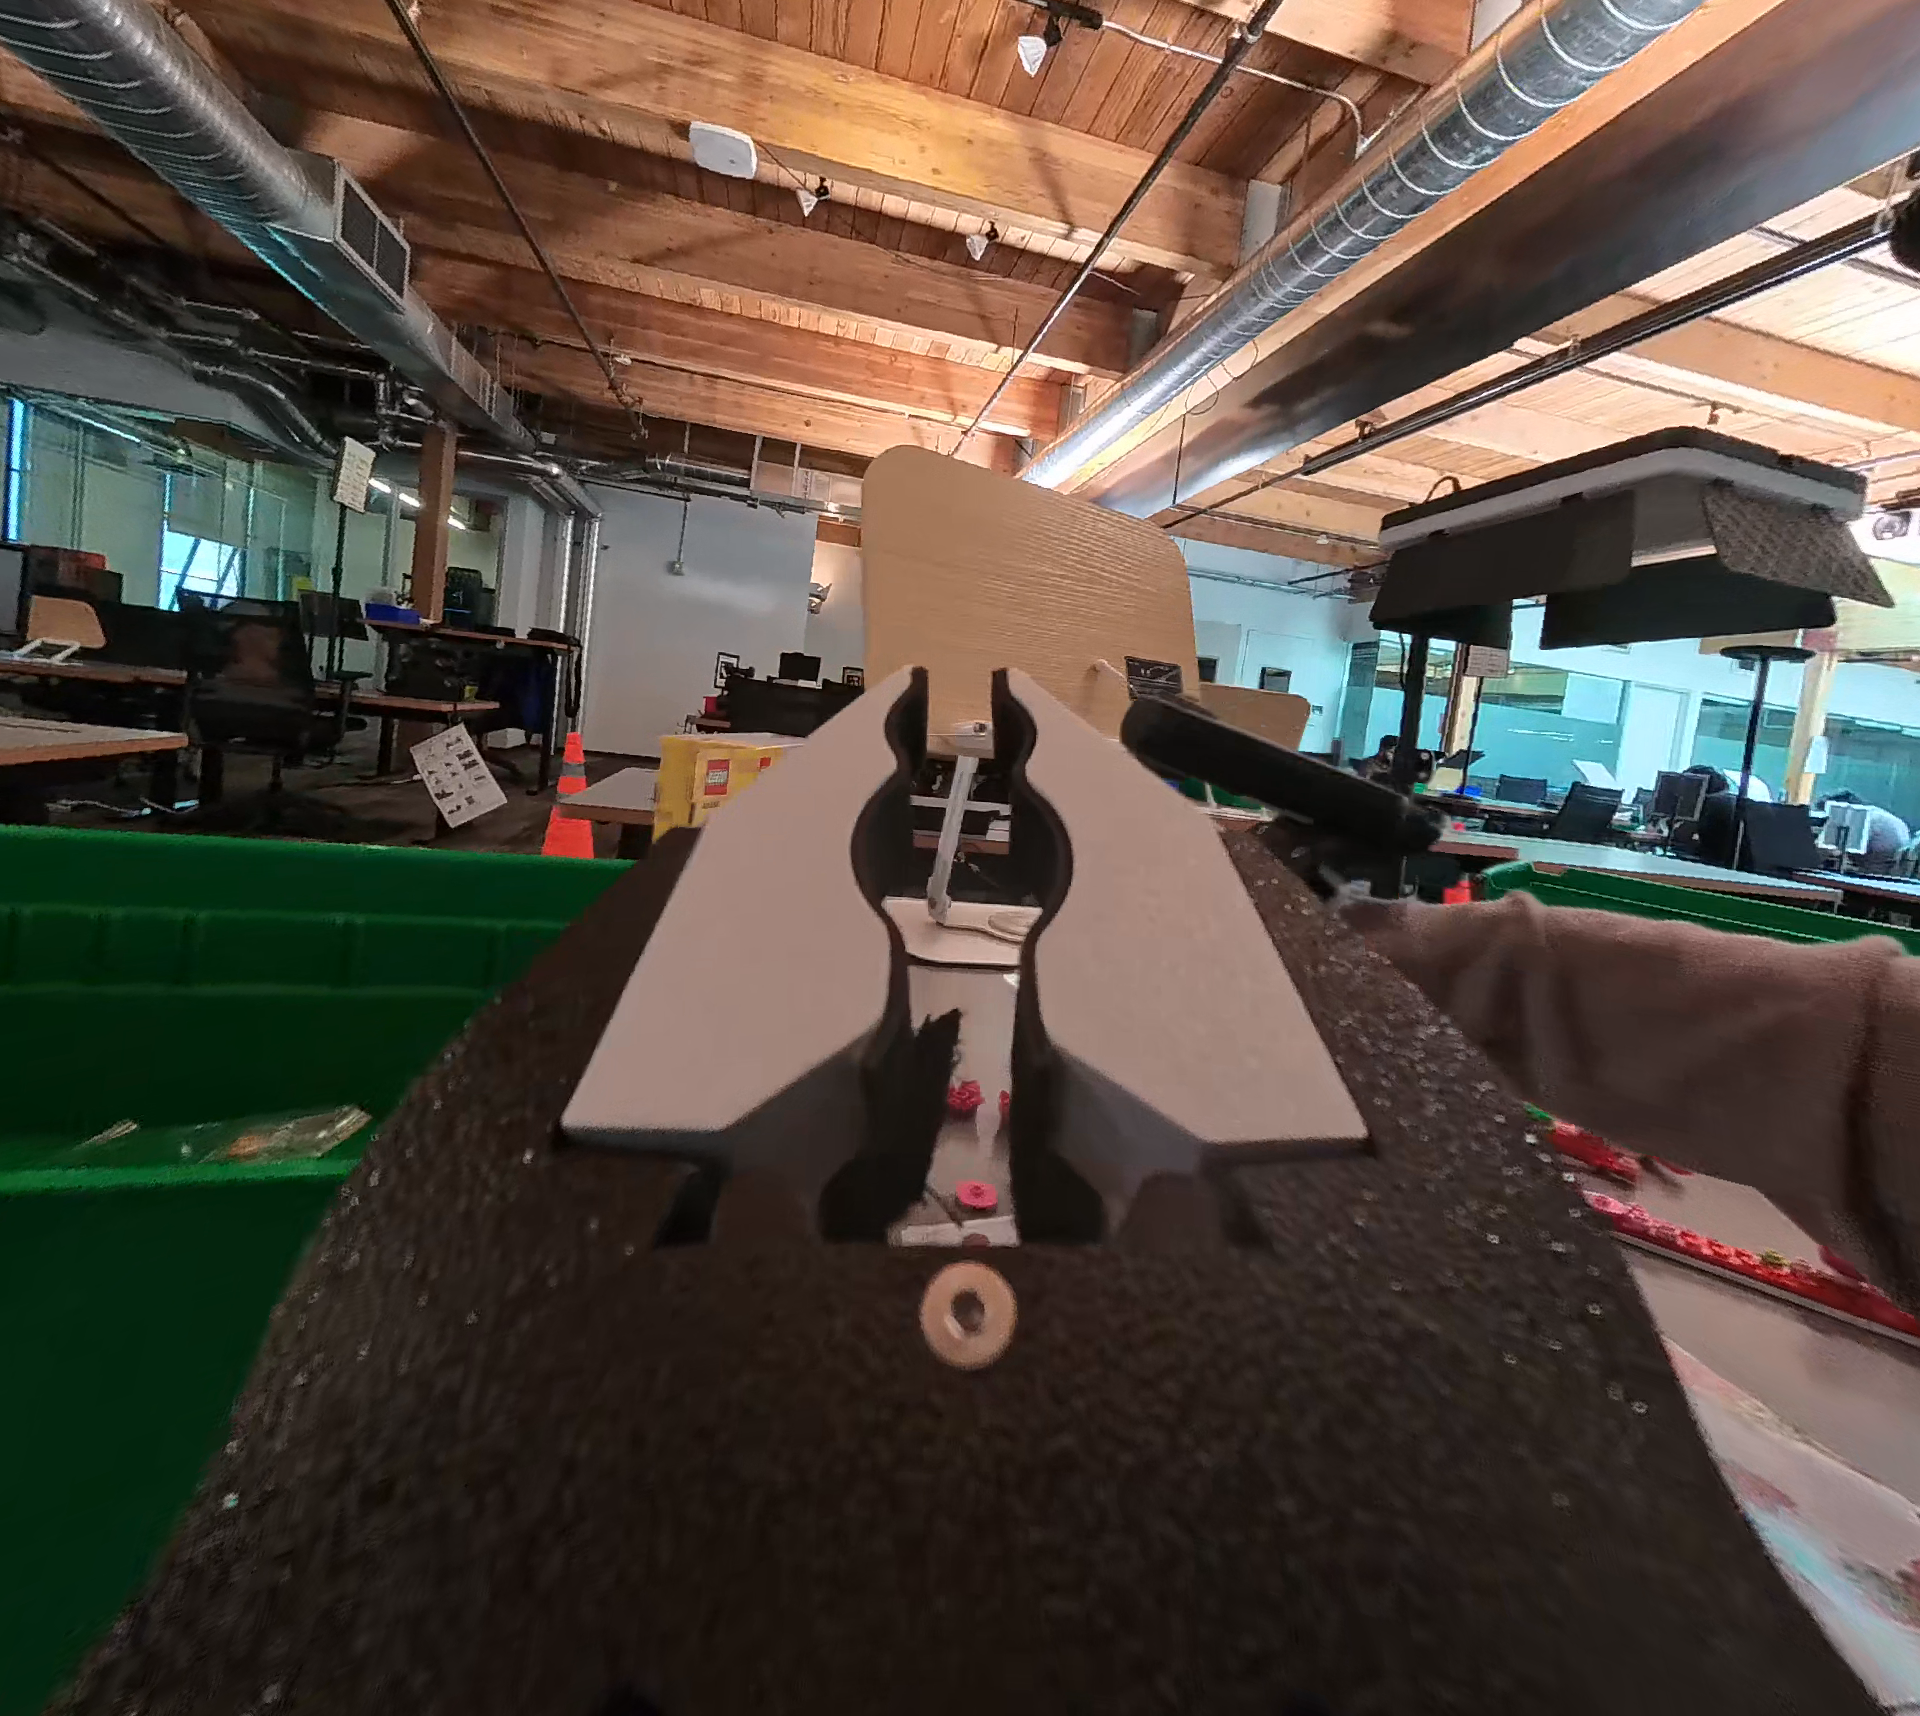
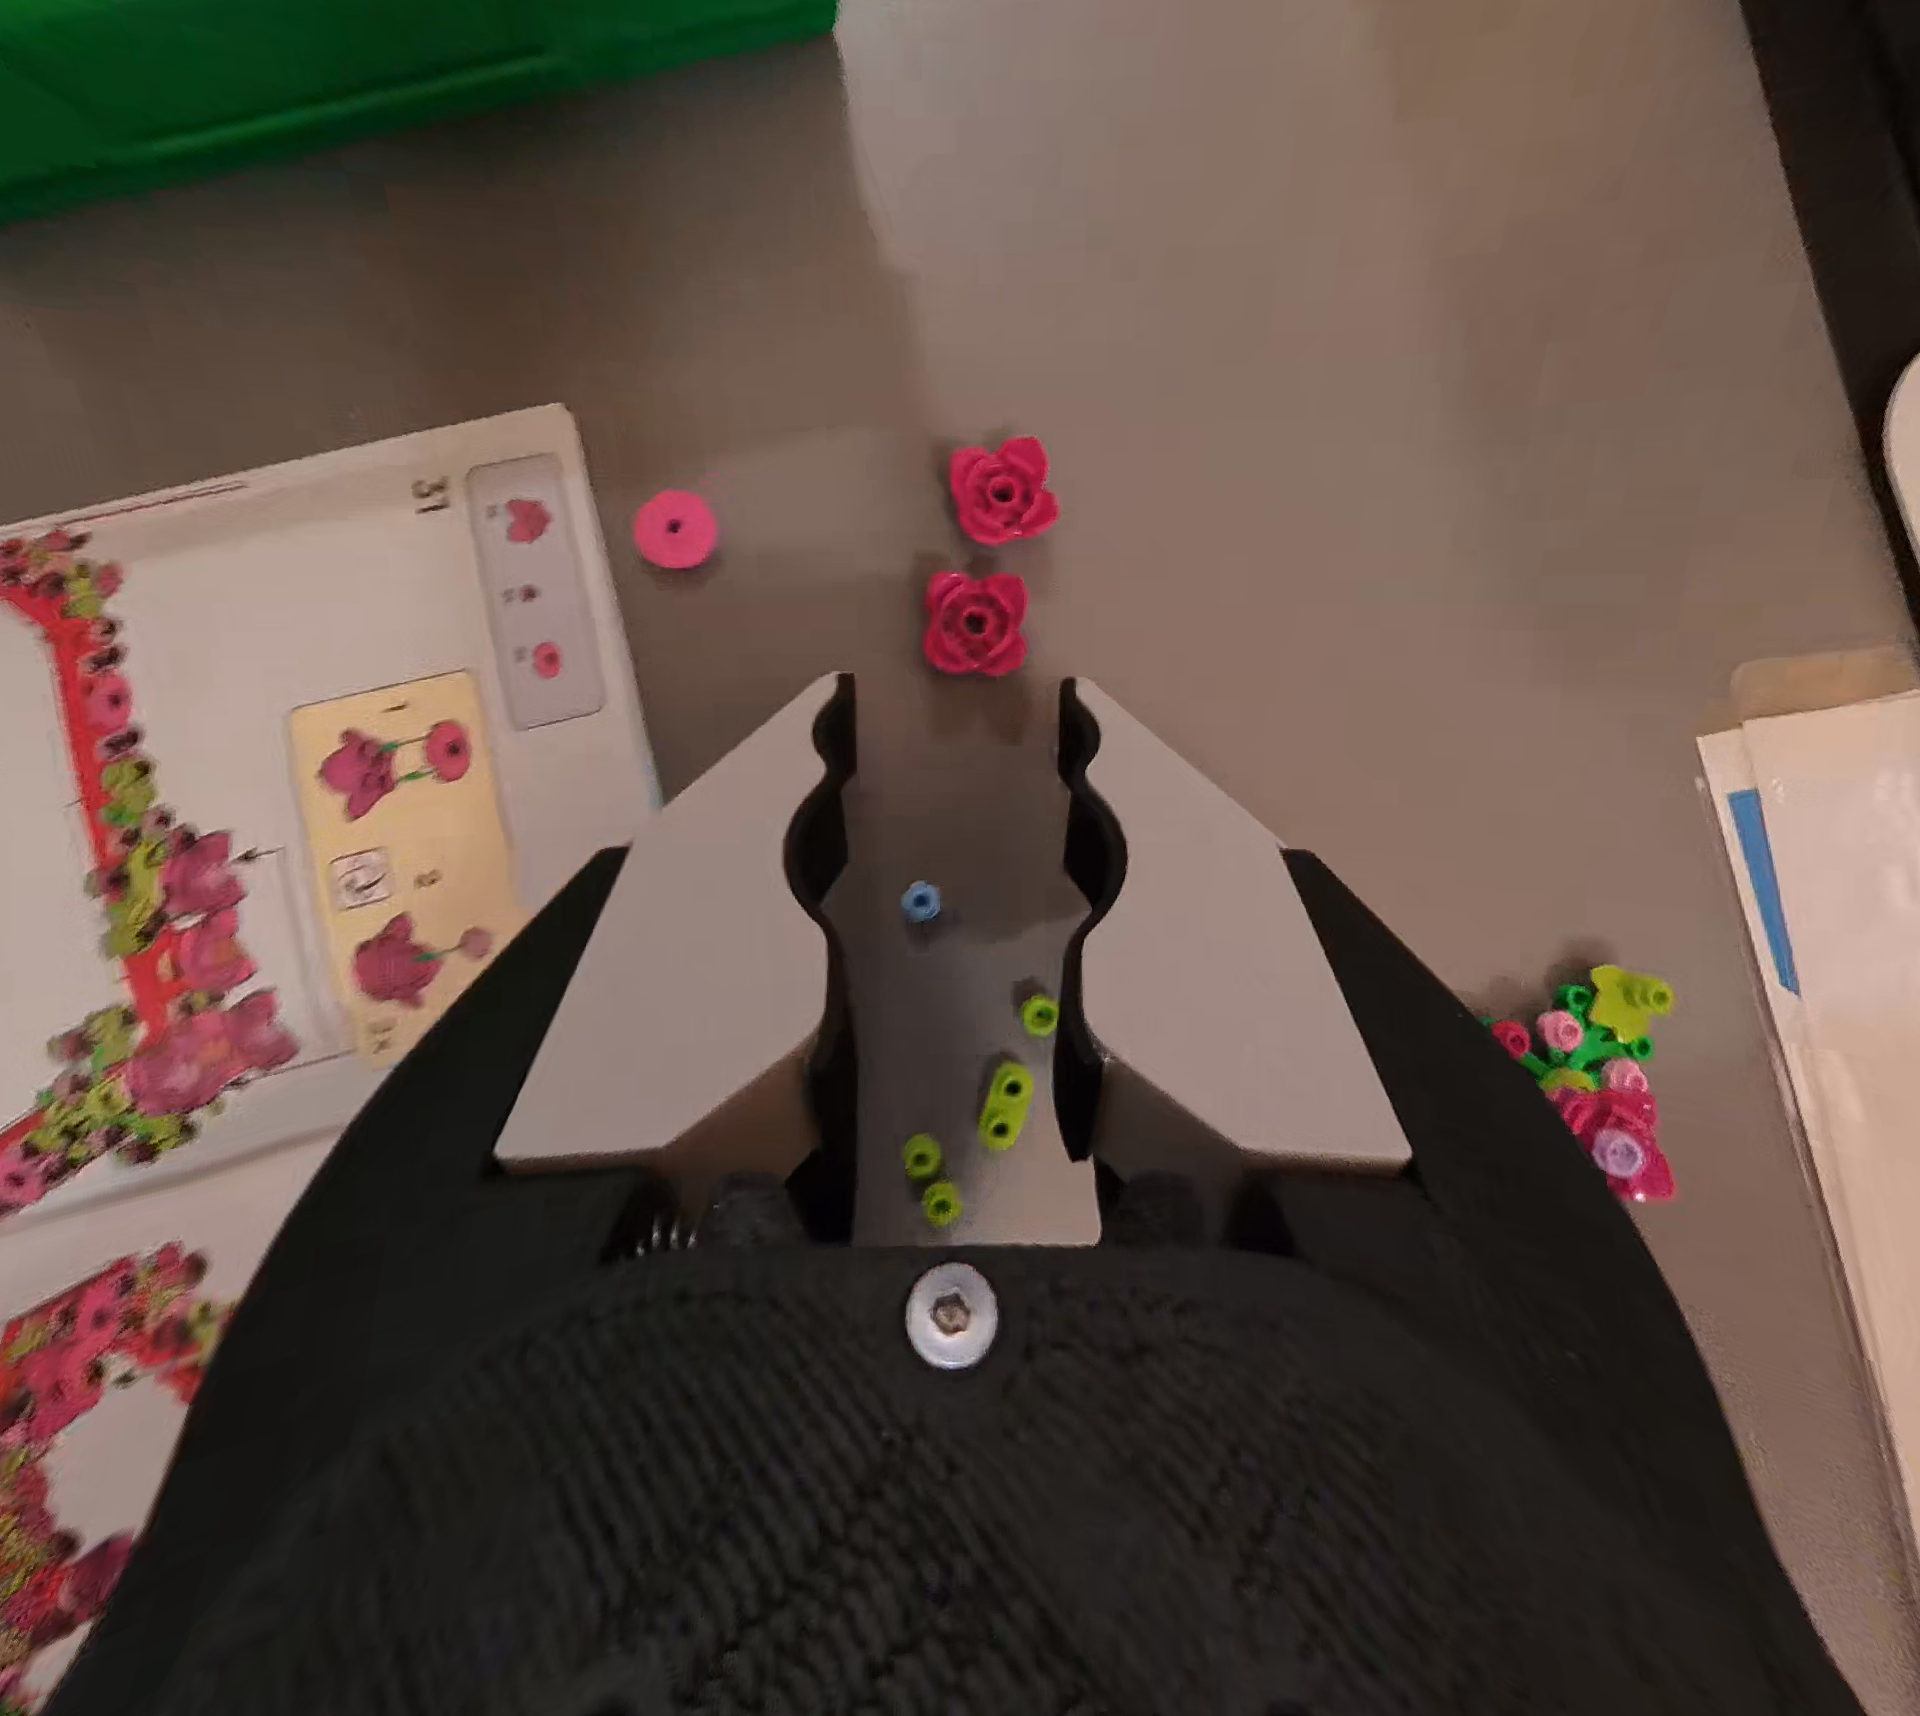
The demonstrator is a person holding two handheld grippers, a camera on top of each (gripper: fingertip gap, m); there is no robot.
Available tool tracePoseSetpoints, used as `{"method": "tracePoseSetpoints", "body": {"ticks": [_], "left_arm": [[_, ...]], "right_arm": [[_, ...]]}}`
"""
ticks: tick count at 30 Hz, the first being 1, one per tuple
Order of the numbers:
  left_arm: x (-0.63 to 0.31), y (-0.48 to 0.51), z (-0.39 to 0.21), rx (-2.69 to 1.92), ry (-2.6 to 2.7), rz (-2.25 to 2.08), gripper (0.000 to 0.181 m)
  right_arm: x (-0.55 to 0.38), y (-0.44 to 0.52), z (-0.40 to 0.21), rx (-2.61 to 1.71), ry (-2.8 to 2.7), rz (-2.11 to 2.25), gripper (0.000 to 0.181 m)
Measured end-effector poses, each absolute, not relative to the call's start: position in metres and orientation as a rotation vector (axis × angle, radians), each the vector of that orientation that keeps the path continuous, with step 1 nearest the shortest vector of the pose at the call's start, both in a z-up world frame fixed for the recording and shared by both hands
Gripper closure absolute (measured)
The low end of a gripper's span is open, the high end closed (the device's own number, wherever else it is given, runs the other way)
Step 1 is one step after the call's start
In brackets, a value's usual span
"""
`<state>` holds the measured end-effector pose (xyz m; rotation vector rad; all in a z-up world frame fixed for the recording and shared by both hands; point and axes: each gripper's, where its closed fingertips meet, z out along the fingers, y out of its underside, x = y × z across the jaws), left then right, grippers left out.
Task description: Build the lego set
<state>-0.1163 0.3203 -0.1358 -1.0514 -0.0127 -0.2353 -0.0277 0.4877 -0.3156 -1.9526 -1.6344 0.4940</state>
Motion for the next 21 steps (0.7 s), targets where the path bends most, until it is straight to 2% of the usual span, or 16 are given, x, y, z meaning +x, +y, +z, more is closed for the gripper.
{"method": "tracePoseSetpoints", "body": {"ticks": [6, 9, 11, 12, 18, 21], "left_arm": [[-0.116, 0.321, -0.136, -1.053, 0.0, -0.216, 0.172], [-0.114, 0.321, -0.136, -1.053, 0.011, -0.214, 0.172], [-0.112, 0.32, -0.136, -1.053, 0.019, -0.214, 0.173], [-0.112, 0.32, -0.136, -1.055, 0.023, -0.214, 0.173], [-0.106, 0.326, -0.141, -1.097, 0.032, -0.266, 0.174], [-0.106, 0.325, -0.14, -1.081, 0.017, -0.29, 0.175]], "right_arm": [[-0.04, 0.5, -0.317, -2.001, -1.566, 0.61, 0.149], [-0.039, 0.501, -0.321, -1.992, -1.591, 0.585, 0.167], [-0.042, 0.496, -0.317, -1.942, -1.599, 0.607, 0.17], [-0.043, 0.492, -0.313, -1.912, -1.594, 0.618, 0.181], [-0.036, 0.454, -0.272, -1.53, -1.616, 0.436, 0.181], [-0.027, 0.444, -0.275, -1.613, -1.583, 0.443, 0.181]]}}
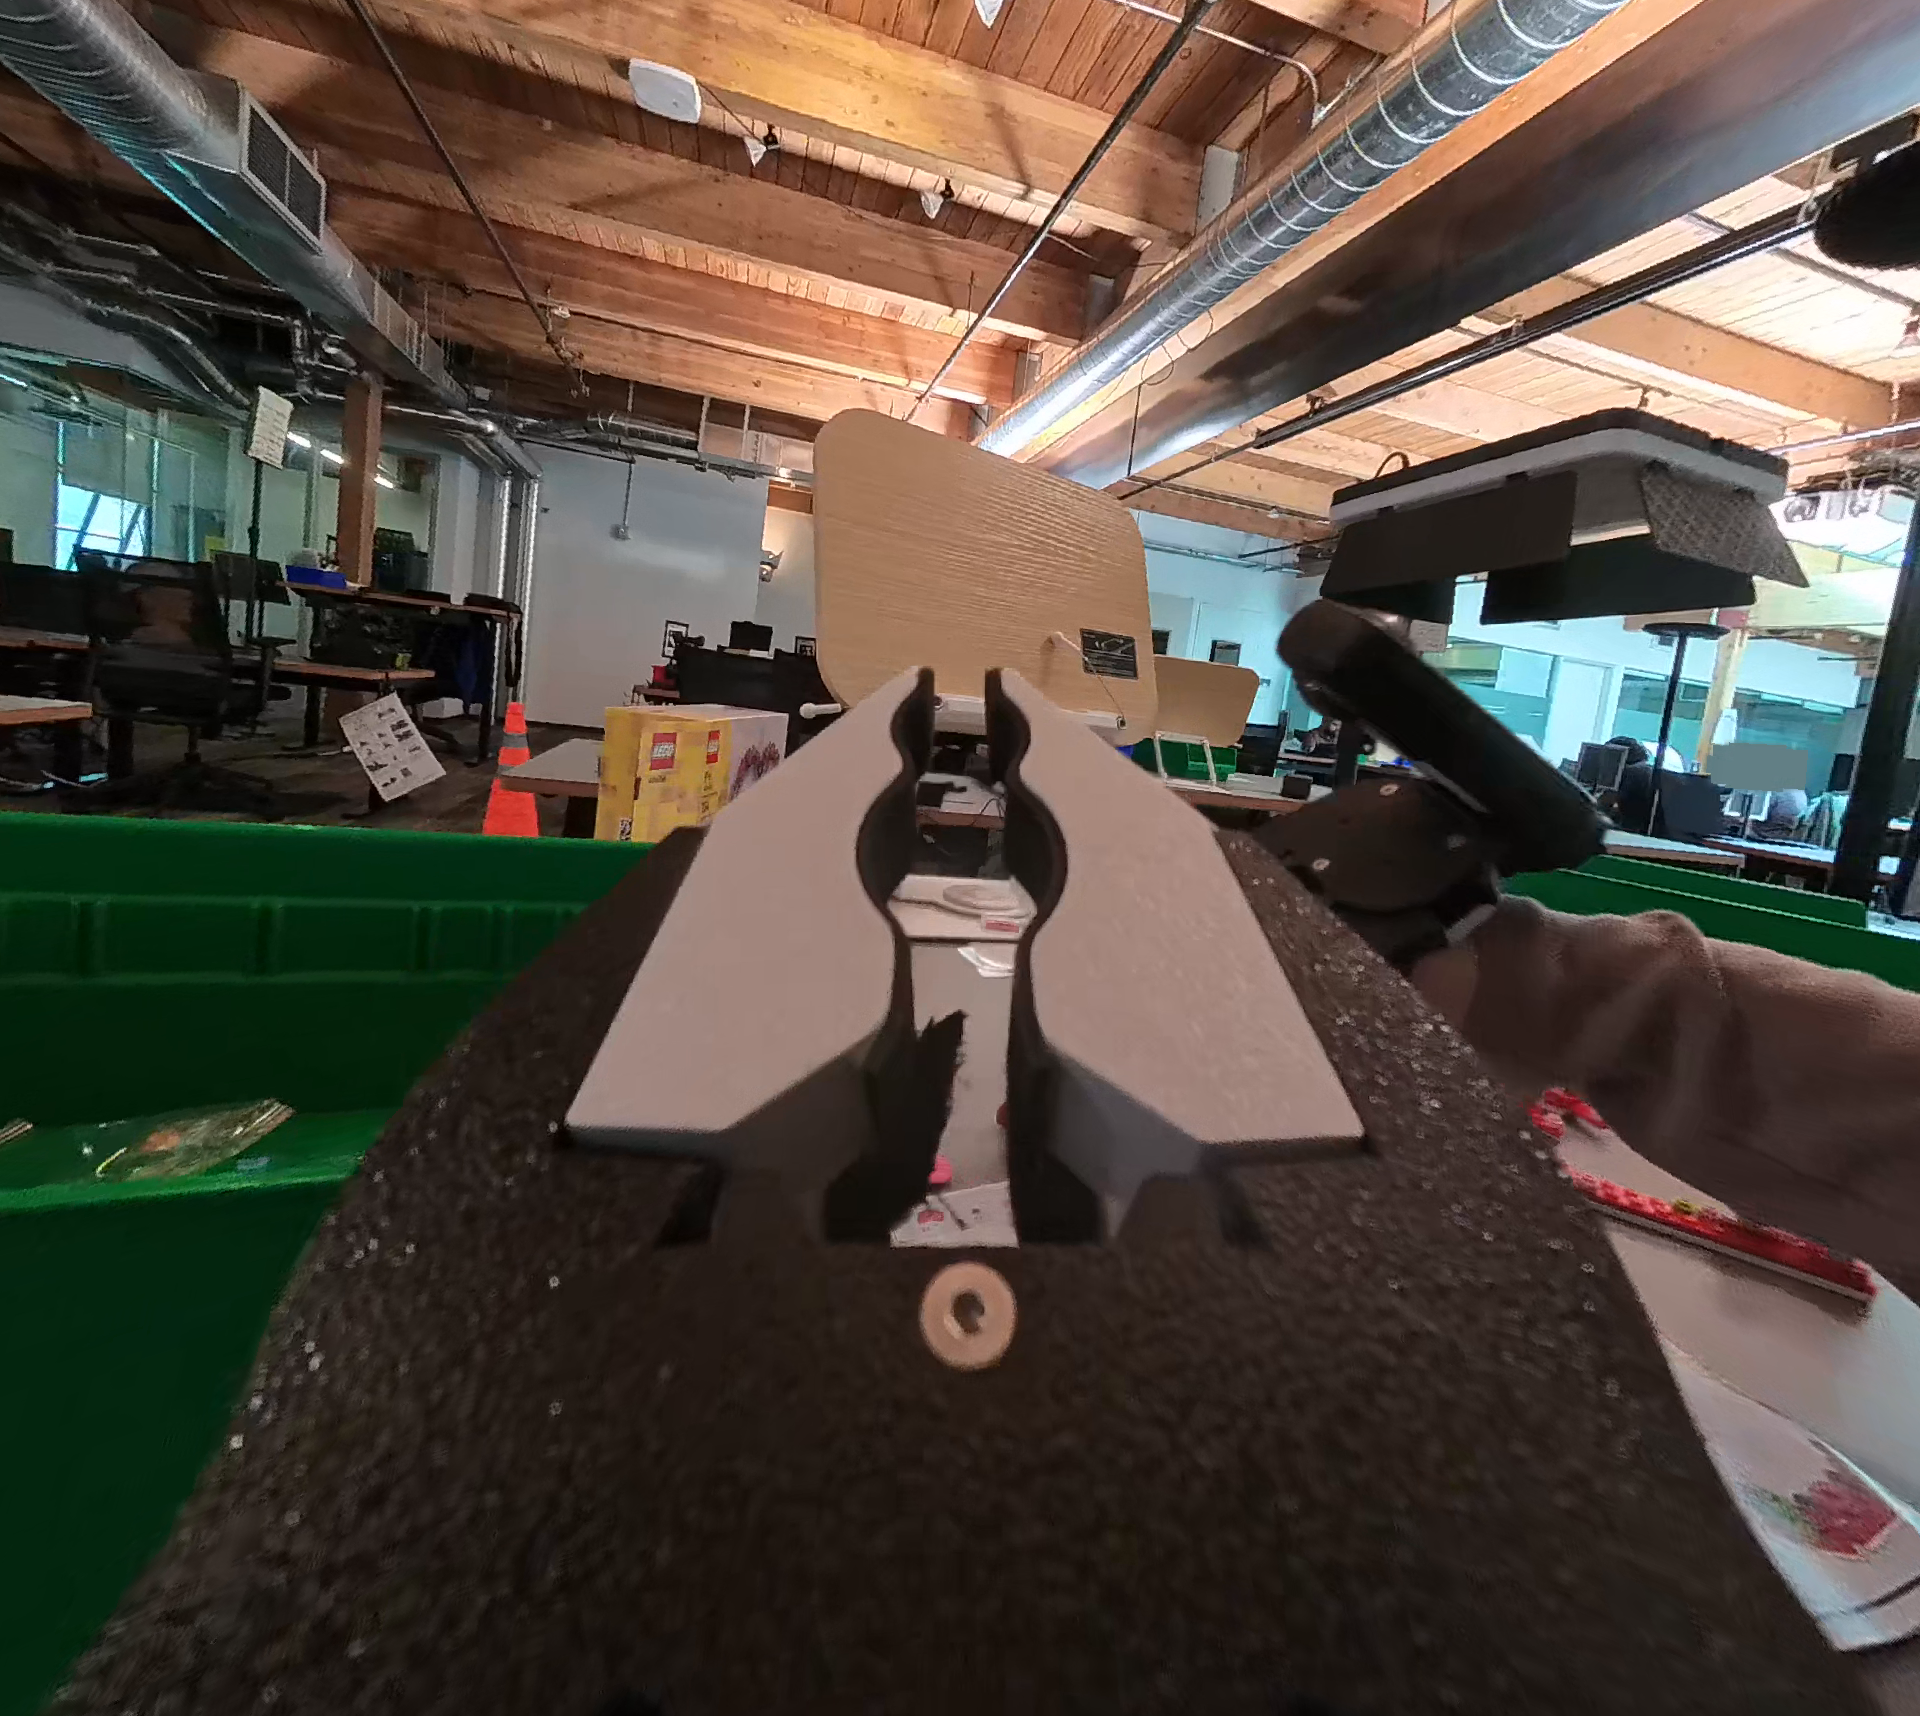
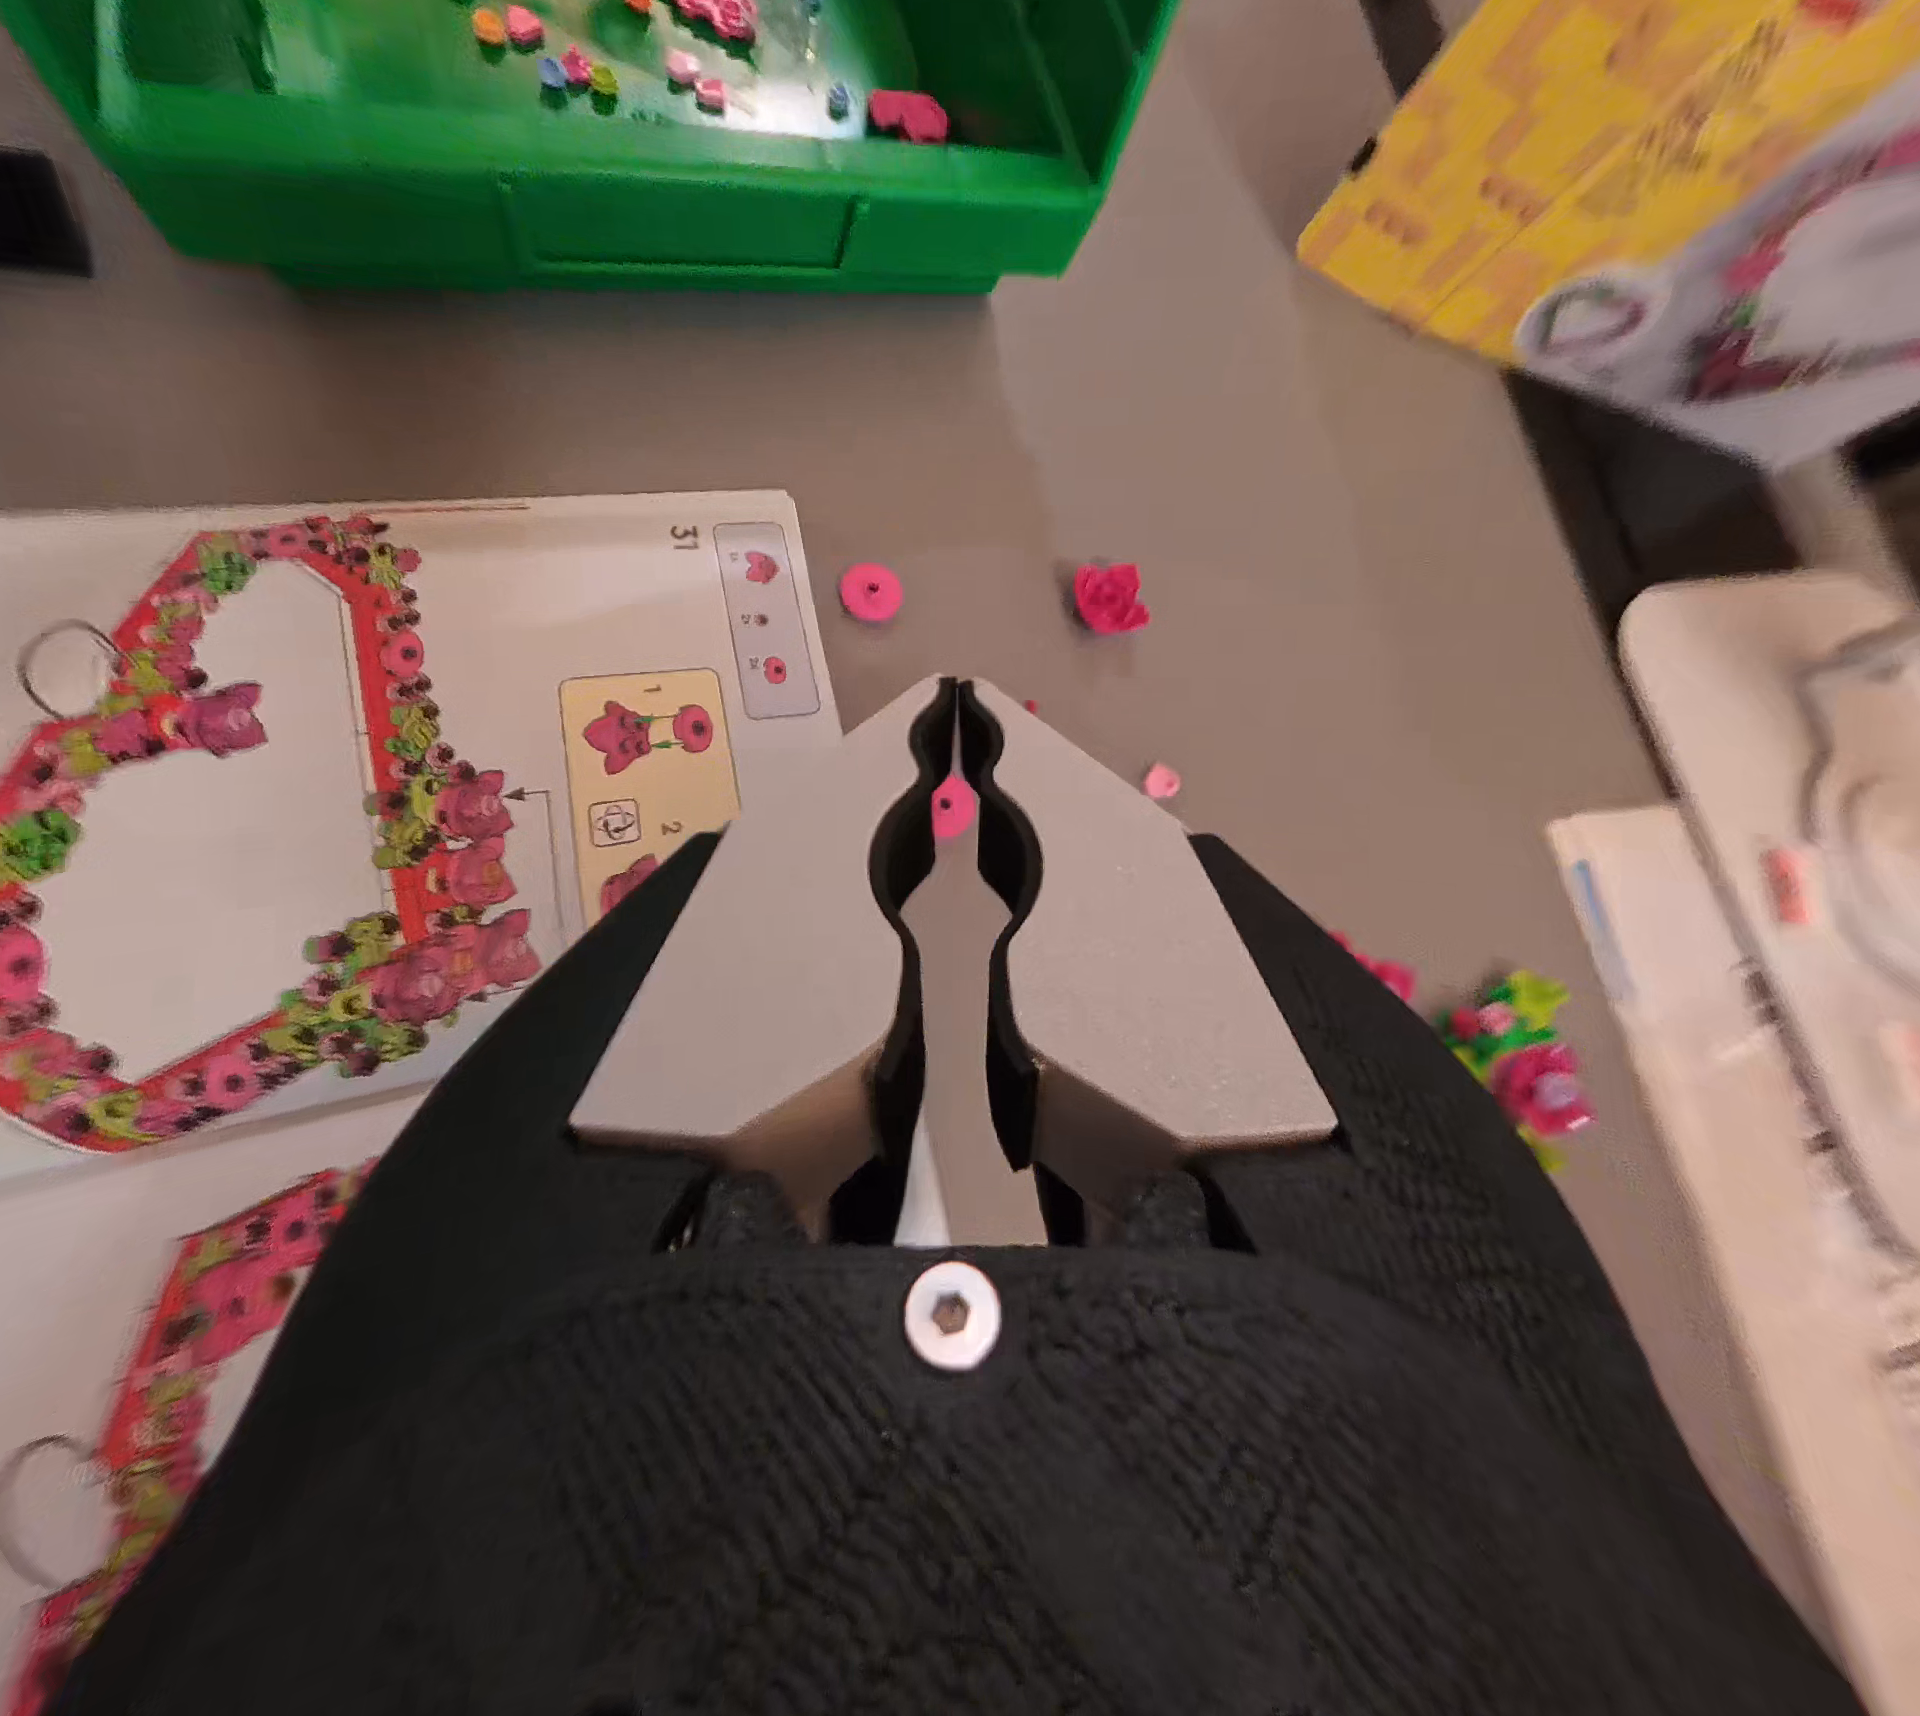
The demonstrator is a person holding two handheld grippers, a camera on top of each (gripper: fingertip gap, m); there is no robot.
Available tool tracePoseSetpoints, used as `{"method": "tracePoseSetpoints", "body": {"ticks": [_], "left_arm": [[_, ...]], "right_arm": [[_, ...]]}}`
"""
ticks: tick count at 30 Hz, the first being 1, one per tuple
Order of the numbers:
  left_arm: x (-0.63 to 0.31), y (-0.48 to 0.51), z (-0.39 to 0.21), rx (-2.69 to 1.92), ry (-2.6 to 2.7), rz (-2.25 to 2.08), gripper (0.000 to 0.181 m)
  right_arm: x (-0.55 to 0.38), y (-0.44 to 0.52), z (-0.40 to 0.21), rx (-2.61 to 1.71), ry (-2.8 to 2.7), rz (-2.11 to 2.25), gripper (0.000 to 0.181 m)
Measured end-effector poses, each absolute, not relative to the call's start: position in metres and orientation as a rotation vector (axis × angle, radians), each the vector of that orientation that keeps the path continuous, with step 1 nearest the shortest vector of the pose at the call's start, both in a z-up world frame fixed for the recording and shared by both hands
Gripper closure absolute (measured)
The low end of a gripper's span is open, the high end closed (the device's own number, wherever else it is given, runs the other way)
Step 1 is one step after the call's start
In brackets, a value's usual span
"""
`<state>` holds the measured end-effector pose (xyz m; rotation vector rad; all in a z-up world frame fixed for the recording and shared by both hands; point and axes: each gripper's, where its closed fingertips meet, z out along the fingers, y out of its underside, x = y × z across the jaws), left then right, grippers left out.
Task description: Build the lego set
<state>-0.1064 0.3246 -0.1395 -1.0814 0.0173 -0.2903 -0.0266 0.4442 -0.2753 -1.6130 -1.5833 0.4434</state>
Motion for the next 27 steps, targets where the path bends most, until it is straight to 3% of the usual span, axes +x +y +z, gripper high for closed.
{"method": "tracePoseSetpoints", "body": {"ticks": [4, 8, 14, 17, 22, 27], "left_arm": [[-0.102, 0.326, -0.142, -1.099, 0.037, -0.281, 0.175], [-0.1, 0.325, -0.141, -1.094, 0.05, -0.263, 0.176], [-0.101, 0.328, -0.143, -1.108, 0.037, -0.299, 0.176], [-0.099, 0.329, -0.145, -1.121, 0.045, -0.304, 0.176], [-0.097, 0.333, -0.149, -1.151, 0.054, -0.326, 0.175], [-0.074, 0.348, -0.172, -1.311, 0.151, -0.387, 0.169]], "right_arm": [[-0.02, 0.458, -0.287, -1.773, -1.517, 0.53, 0.159], [-0.009, 0.474, -0.307, -1.933, -1.52, 0.498, 0.149], [-0.008, 0.473, -0.322, -2.132, -1.431, 0.703, 0.151], [-0.011, 0.473, -0.326, -2.118, -1.441, 0.694, 0.162], [-0.016, 0.466, -0.319, -1.962, -1.535, 0.609, 0.162], [-0.032, 0.429, -0.264, -1.34, -1.644, 0.358, 0.162]]}}
